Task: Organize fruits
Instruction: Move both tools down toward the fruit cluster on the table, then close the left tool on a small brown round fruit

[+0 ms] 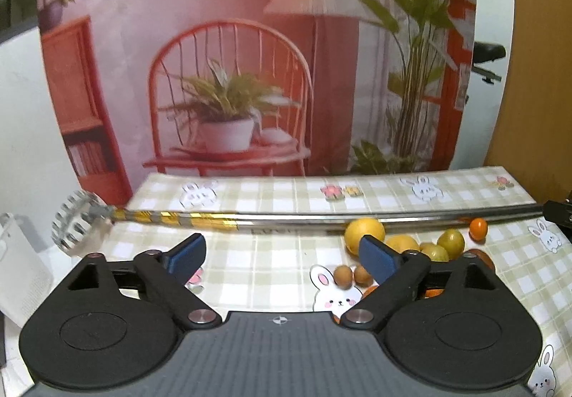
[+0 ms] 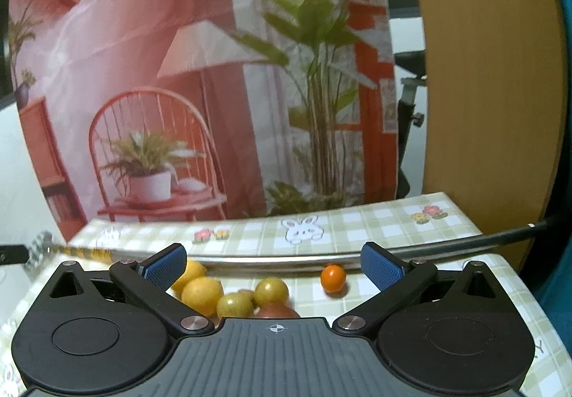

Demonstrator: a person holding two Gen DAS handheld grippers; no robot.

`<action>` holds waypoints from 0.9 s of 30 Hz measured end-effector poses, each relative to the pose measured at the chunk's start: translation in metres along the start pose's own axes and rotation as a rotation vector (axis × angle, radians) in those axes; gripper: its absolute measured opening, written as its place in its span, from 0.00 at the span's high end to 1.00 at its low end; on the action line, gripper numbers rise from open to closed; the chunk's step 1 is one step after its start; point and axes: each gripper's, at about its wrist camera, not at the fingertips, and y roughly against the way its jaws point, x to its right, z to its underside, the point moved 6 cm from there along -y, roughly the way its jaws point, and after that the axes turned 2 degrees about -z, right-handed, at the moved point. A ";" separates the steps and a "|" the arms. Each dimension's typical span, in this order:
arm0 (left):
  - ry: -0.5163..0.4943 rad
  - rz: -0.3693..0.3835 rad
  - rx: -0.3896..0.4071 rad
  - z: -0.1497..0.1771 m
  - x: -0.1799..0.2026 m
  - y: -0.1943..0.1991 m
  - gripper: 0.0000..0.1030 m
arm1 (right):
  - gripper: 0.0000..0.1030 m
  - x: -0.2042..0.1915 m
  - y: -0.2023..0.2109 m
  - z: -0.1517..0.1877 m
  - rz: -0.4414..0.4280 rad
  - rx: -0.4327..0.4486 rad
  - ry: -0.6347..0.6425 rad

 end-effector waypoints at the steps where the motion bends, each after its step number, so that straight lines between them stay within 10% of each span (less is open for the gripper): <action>1: 0.006 0.007 -0.019 0.002 0.001 -0.008 0.13 | 0.00 0.001 -0.004 0.001 -0.002 -0.011 0.002; 5: 0.012 0.062 -0.071 0.010 0.010 -0.038 0.23 | 0.00 0.002 -0.018 0.008 -0.026 -0.043 0.013; 12: 0.068 0.181 -0.204 0.030 0.019 -0.095 0.70 | 0.00 0.006 -0.037 0.017 0.031 -0.061 0.075; 27: 0.141 0.301 -0.355 0.045 0.042 -0.169 0.70 | 0.01 0.031 -0.064 0.026 0.057 -0.108 -0.006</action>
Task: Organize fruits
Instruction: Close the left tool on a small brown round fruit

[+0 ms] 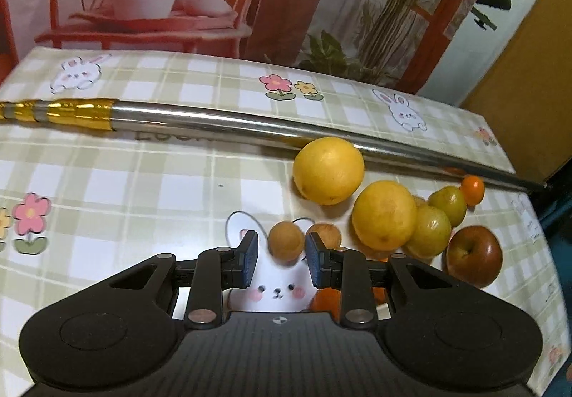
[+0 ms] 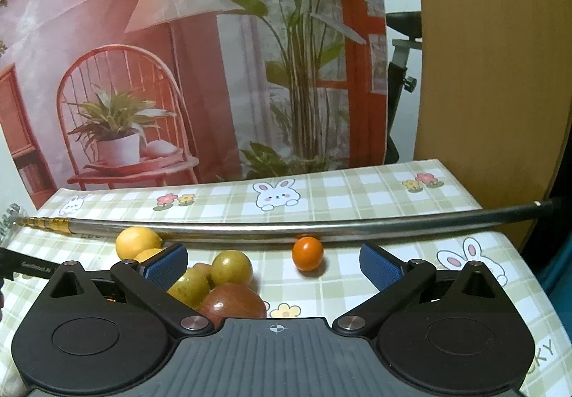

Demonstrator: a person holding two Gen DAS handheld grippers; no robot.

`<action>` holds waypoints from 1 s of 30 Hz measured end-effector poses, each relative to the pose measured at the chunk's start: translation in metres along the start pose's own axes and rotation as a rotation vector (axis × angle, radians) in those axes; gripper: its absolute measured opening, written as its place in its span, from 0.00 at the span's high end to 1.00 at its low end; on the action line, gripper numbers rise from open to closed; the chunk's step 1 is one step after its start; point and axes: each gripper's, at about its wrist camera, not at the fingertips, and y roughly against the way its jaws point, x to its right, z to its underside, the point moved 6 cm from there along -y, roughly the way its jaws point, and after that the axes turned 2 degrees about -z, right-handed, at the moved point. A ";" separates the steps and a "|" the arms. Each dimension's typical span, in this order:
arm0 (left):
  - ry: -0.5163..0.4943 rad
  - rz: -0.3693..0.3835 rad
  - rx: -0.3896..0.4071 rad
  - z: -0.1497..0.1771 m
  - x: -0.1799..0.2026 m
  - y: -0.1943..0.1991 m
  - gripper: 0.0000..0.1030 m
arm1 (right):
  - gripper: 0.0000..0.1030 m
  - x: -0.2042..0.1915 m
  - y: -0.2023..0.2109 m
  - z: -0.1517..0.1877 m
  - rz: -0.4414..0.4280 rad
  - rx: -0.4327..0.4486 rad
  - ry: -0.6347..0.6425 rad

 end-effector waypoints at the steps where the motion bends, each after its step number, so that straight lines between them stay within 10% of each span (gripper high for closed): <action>1: 0.013 0.011 -0.001 -0.001 -0.001 -0.003 0.70 | 0.01 0.000 0.000 0.001 0.001 -0.004 -0.003; 16: 0.163 0.072 -0.068 -0.003 -0.015 -0.024 0.70 | 0.01 0.004 -0.006 0.005 0.004 -0.028 -0.049; 30: 0.052 0.027 -0.039 -0.001 -0.005 -0.022 0.74 | 0.01 0.009 -0.006 0.008 0.004 -0.048 -0.070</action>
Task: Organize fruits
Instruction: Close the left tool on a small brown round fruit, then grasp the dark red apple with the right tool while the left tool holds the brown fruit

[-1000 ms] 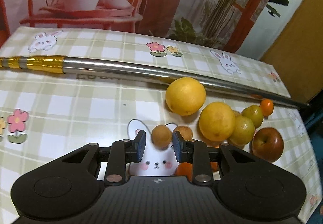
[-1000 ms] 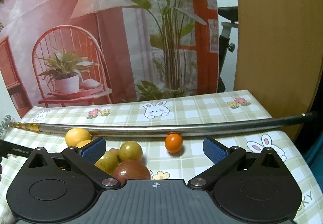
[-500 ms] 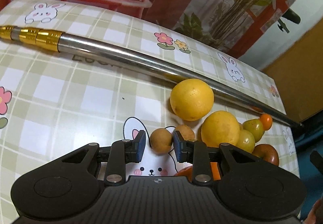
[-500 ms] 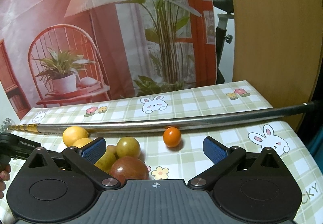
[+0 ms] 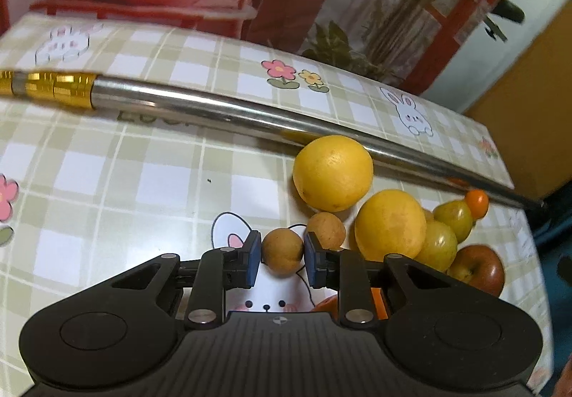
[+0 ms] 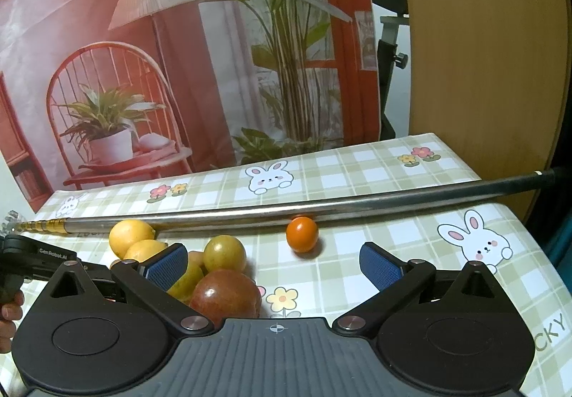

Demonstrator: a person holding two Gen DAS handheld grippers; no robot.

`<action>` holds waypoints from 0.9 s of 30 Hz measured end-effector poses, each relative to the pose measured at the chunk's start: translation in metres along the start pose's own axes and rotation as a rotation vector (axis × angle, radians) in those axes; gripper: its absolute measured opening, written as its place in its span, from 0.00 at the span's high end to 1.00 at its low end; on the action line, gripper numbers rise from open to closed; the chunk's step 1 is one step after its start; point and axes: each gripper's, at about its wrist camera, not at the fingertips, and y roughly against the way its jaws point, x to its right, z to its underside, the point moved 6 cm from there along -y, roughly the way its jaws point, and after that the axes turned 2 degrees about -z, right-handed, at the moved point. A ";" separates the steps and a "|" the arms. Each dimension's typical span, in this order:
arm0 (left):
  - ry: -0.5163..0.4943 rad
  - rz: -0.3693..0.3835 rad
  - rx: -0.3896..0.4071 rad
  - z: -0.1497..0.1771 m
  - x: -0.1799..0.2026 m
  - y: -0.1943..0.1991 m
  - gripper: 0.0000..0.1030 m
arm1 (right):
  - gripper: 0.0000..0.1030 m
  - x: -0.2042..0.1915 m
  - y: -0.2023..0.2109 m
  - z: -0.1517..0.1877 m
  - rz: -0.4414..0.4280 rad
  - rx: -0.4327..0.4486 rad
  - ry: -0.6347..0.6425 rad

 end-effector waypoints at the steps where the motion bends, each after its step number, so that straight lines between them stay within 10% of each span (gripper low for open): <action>1: -0.013 0.000 0.009 0.000 0.001 0.002 0.74 | 0.01 0.000 0.000 0.000 0.001 -0.001 -0.001; 27: -0.135 0.000 0.207 0.032 0.014 0.090 0.74 | 0.09 -0.024 -0.031 0.021 -0.141 -0.092 0.037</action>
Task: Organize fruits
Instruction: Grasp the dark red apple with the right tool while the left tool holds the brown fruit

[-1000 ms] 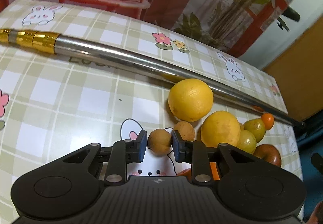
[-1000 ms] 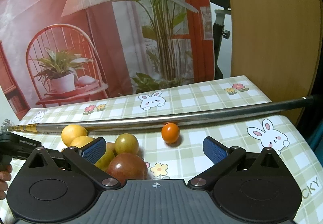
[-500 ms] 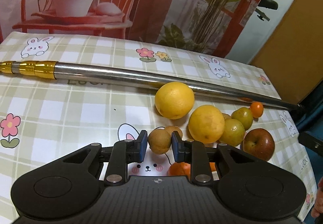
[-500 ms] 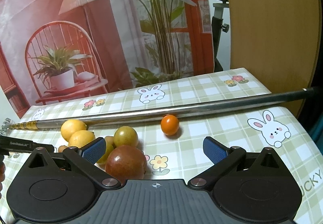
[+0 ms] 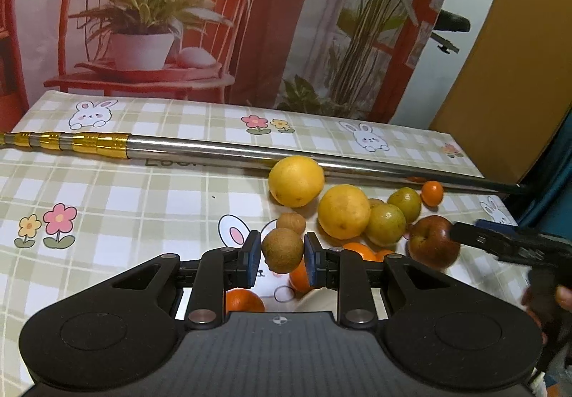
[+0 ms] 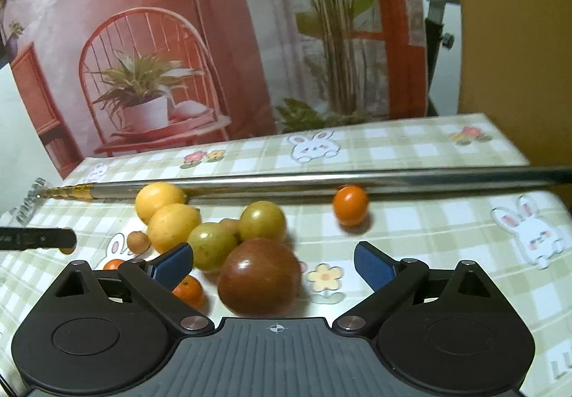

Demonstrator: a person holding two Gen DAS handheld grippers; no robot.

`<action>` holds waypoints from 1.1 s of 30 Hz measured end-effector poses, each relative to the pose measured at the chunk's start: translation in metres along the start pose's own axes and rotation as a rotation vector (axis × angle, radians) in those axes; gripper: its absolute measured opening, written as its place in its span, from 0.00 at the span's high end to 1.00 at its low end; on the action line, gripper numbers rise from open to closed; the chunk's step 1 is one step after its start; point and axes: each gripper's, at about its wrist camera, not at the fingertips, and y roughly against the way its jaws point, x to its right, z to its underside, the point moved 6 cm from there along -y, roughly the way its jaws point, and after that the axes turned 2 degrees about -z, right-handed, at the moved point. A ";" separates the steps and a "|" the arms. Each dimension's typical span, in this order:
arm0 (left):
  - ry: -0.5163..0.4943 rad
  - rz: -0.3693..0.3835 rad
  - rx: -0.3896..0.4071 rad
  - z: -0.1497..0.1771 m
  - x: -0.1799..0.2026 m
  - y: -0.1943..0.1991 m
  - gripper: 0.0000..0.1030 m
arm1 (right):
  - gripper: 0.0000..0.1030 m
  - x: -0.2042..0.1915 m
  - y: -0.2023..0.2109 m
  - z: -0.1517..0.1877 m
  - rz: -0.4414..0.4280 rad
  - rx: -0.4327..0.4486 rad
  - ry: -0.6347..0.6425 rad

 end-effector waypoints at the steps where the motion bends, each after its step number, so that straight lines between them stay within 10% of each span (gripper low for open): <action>1: -0.002 0.001 0.006 0.002 0.001 0.003 0.74 | 0.13 0.000 -0.005 0.001 -0.013 -0.010 -0.017; 14: 0.002 0.013 0.046 0.020 0.003 0.030 0.74 | 0.37 0.011 -0.039 0.010 -0.005 -0.109 -0.224; 33: 0.010 0.028 -0.006 0.045 0.007 0.031 0.74 | 0.44 0.011 -0.038 0.017 -0.012 -0.171 -0.235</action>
